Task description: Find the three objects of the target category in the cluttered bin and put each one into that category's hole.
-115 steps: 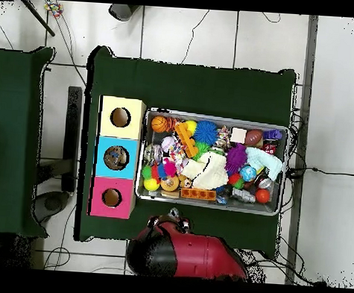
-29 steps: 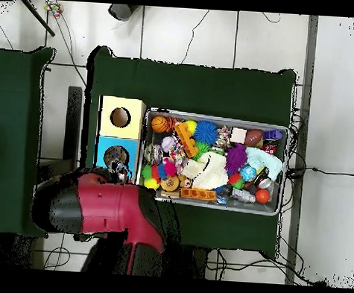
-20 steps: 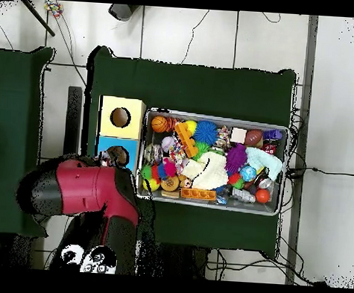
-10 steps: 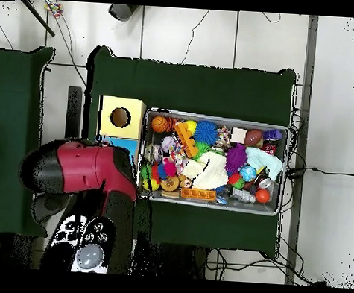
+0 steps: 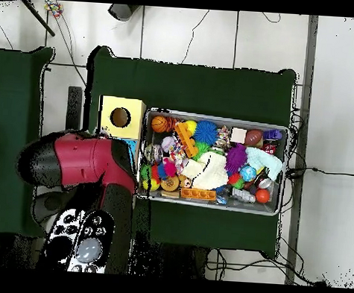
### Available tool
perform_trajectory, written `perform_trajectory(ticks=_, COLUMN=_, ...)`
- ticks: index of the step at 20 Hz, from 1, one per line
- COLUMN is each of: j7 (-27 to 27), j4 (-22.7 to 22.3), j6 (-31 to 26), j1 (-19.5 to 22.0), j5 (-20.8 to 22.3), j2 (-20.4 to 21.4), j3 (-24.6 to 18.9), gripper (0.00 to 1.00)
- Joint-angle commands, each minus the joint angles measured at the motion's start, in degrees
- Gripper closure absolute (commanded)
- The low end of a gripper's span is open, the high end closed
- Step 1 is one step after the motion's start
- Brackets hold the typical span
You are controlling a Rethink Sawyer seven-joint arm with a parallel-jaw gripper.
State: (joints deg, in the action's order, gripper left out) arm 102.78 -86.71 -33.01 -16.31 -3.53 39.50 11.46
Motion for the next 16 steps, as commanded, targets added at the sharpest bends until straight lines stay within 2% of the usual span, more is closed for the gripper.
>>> perform_trajectory(ticks=1, j7=7.6, j4=0.7, j6=-5.8, j1=3.8, j5=-1.9, j2=-1.6, j3=-3.7, gripper=1.00)
perform_trajectory(ticks=6, j7=5.8, j4=-3.8, j6=-2.4, j1=5.7, j5=-1.7, j2=0.2, j3=-5.1, gripper=1.00)
perform_trajectory(ticks=8, j7=6.0, j4=-3.5, j6=-1.9, j1=5.8, j5=-1.5, j2=-0.2, j3=-5.4, gripper=1.00)
perform_trajectory(ticks=10, j7=4.9, j4=-7.0, j6=0.5, j1=7.3, j5=-1.0, j2=1.3, j3=-5.9, gripper=1.00)
perform_trajectory(ticks=12, j7=4.9, j4=-8.5, j6=1.4, j1=7.7, j5=-0.5, j2=1.9, j3=-6.1, gripper=1.00)
perform_trajectory(ticks=16, j7=5.6, j4=-9.8, j6=2.2, j1=7.9, j5=0.2, j2=2.5, j3=-5.6, gripper=1.00)
